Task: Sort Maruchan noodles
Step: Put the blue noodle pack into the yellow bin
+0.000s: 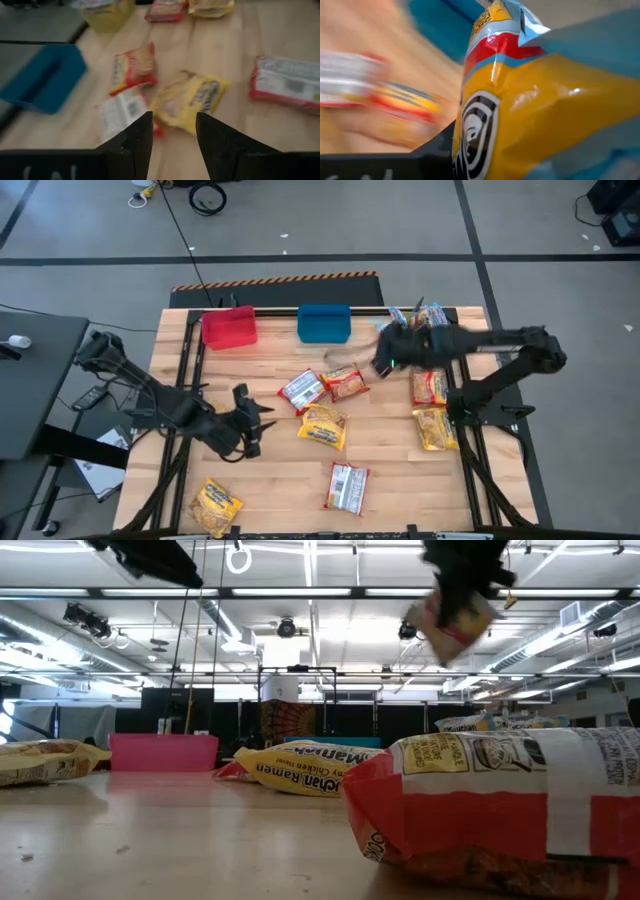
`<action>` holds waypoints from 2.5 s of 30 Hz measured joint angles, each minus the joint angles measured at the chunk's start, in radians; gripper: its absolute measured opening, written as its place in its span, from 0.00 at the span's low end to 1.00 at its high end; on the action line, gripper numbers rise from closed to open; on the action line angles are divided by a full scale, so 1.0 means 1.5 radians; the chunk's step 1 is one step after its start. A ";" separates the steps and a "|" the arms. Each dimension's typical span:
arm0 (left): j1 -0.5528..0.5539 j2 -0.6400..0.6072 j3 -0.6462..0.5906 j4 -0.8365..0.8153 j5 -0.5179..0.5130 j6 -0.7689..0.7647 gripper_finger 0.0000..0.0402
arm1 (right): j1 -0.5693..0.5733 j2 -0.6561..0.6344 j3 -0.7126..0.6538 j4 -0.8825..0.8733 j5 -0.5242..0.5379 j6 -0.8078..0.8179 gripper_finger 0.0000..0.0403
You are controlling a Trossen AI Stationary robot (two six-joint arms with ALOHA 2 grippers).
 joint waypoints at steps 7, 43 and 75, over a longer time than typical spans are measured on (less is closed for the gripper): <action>-0.002 0.026 -0.068 0.170 0.037 0.006 0.38 | -0.233 0.000 -0.002 -0.189 -0.014 -0.017 0.38; -0.012 0.088 -0.073 0.192 0.084 0.009 0.38 | -0.698 0.229 -0.002 0.046 -0.436 -0.243 0.38; 0.036 0.085 0.045 0.044 0.138 0.030 0.38 | -0.651 0.305 -0.022 0.103 -0.413 -0.193 0.38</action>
